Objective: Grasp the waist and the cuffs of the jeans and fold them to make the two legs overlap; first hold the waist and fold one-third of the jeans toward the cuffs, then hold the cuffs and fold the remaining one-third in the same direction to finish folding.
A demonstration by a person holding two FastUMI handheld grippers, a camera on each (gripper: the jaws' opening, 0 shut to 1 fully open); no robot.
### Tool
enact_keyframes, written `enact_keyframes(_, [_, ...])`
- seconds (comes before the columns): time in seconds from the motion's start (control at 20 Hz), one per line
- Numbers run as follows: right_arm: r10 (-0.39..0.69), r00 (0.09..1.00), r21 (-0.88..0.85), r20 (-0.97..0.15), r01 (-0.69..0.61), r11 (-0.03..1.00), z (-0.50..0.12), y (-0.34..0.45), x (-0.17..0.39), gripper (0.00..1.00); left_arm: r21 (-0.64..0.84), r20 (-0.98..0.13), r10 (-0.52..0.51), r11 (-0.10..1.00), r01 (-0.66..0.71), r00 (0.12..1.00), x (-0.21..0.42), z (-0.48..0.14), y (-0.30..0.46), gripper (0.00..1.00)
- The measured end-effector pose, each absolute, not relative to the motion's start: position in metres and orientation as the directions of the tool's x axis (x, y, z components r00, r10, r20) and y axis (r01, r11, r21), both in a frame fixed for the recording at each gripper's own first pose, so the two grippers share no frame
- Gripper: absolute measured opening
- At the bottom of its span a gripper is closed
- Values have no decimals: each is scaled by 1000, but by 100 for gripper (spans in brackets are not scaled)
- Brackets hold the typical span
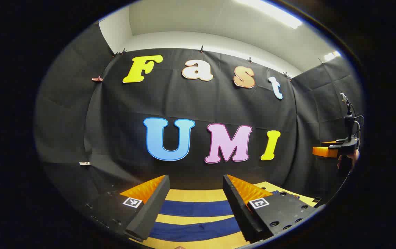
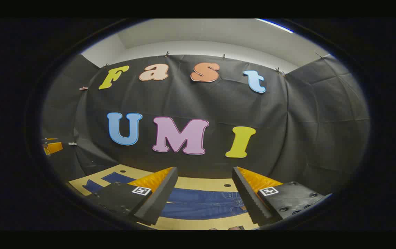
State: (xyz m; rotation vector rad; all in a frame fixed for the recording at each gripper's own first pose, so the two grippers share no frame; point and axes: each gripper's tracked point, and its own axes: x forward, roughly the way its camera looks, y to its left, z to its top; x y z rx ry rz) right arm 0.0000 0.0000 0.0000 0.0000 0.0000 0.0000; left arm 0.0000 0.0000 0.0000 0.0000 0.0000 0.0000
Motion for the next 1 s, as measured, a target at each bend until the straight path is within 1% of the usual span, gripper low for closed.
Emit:
enact_keyframes(0.25, [-22, 1000, -3, -21, 22, 1000, -7, -5, 0, 97, 4, -27, 3, 1000, -2, 1000, 0, -10, 11, 96])
enact_keyframes(0.55, [-63, 998, -12, -11, 62, 998, -3, -19, -1, 97, 15, -47, 23, 1000, -23, 999, -6, -19, 33, 96])
enact_keyframes(0.75, [-59, 998, -16, -9, 59, 998, -3, -14, 1, 97, 15, -35, 26, 1000, -26, 999, -10, -14, 36, 96])
enact_keyframes(1.0, [-42, 999, -41, -19, 41, 998, -10, -4, 5, 97, 46, -43, 0, 999, 2, 999, -12, -18, 35, 96])
